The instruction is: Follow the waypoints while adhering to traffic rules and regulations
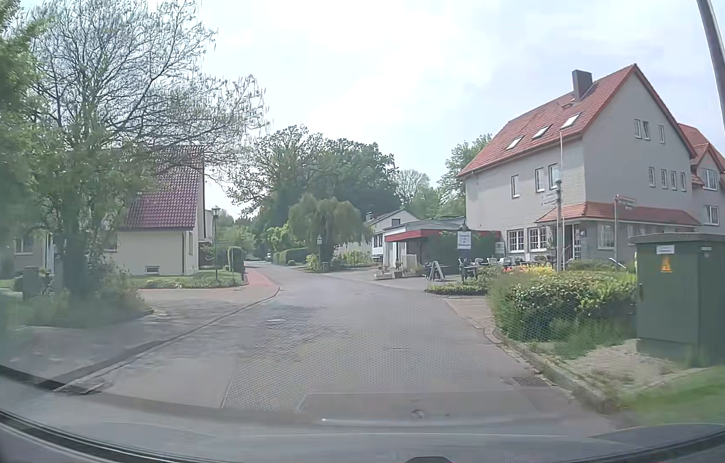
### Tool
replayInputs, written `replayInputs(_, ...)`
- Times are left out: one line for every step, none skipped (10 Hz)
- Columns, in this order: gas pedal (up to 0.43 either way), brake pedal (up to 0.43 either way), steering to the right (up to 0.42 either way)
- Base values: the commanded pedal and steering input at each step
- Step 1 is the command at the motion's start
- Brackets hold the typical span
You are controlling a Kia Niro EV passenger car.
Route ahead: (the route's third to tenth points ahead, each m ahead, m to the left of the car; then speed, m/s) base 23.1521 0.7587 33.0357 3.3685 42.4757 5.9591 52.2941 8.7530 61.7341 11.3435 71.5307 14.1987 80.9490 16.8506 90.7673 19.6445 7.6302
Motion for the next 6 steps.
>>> replayInputs(0.000,0.000,0.000)
replayInputs(0.000,0.000,0.000)
replayInputs(0.000,0.000,0.001)
replayInputs(0.000,0.000,0.000)
replayInputs(0.000,0.000,-0.007)
replayInputs(0.000,0.000,-0.009)
